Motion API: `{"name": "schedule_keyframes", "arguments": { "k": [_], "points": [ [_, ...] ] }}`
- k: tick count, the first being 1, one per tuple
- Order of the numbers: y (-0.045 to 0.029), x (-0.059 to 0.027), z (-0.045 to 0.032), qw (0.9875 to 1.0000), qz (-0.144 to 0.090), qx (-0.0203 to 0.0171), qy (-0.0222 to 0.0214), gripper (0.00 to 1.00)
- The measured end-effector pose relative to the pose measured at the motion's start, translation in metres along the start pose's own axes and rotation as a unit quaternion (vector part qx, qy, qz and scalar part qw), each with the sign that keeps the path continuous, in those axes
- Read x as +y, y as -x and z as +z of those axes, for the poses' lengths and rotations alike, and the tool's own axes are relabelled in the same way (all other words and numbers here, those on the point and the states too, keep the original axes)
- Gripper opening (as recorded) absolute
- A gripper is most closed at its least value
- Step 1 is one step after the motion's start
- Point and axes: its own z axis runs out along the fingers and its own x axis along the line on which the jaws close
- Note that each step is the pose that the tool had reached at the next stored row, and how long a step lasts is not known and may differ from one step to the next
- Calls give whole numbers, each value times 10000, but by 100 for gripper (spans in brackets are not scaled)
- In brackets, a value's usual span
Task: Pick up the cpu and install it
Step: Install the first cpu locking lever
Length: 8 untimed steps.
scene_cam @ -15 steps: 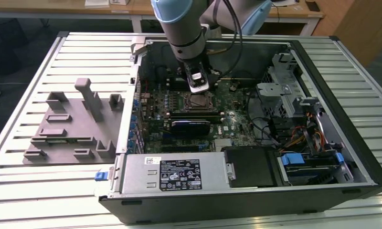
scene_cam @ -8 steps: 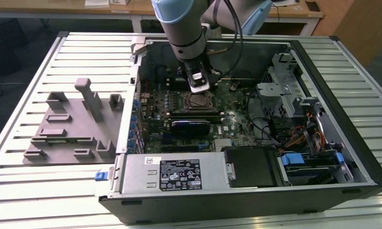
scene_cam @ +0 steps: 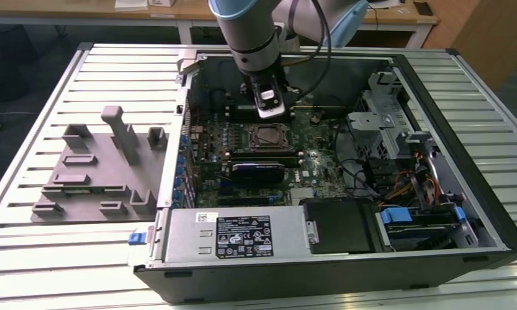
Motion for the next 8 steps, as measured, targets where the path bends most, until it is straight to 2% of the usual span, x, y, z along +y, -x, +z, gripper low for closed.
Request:
{"name": "schedule_keyframes", "arguments": {
  "k": [7, 8],
  "points": [
    [3, 5, -16, 10000, 1, 0, -1, 11],
    [3, 6, -16, 10000, -4, -2, -21, 11]
  ]
}}
